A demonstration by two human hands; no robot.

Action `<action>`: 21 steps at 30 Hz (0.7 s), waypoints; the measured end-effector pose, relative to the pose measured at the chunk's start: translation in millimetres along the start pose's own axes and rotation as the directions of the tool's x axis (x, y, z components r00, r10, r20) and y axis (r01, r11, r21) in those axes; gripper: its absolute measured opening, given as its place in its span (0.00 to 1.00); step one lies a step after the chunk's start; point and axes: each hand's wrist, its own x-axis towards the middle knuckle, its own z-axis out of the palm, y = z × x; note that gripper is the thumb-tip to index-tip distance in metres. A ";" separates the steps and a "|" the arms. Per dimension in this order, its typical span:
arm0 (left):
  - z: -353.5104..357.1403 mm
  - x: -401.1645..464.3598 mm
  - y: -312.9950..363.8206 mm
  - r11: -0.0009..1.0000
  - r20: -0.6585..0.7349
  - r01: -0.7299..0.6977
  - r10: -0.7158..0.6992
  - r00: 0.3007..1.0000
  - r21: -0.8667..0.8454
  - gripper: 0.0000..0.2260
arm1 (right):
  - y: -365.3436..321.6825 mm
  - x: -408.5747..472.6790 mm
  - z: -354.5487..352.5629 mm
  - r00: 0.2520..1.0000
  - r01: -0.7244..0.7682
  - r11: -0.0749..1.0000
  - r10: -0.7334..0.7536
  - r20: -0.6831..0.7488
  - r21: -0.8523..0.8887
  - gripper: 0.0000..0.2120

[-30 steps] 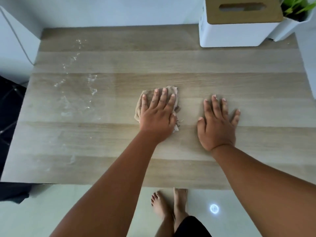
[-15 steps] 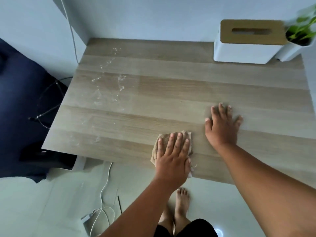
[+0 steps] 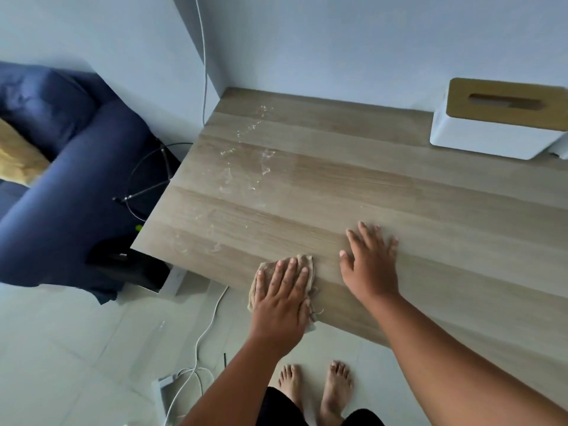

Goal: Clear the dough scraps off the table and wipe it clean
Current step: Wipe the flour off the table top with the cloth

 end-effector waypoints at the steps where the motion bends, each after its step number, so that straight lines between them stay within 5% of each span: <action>1: -1.4 -0.8 -8.5 0.999 0.001 0.039 -0.039 0.999 0.003 0.28 | -6.4 3.2 1.6 1.000 0.002 1.000 -0.002 0.013 -0.002 0.27; 8: -10.5 7.0 -70.2 0.967 0.015 0.256 -0.256 0.967 0.018 0.28 | -52.0 10.2 14.6 0.983 -0.178 0.982 0.181 0.034 -0.067 0.31; 13: -16.2 14.2 -116.2 0.937 0.017 0.349 -0.349 0.937 0.017 0.28 | -81.4 14.0 29.9 0.994 -0.089 0.993 0.094 0.059 -0.083 0.32; 21: -37.1 23.4 -193.7 0.901 0.017 0.434 -0.433 0.901 -0.026 0.28 | -97.0 25.9 44.7 0.972 -0.233 0.970 0.230 -0.049 -0.069 0.34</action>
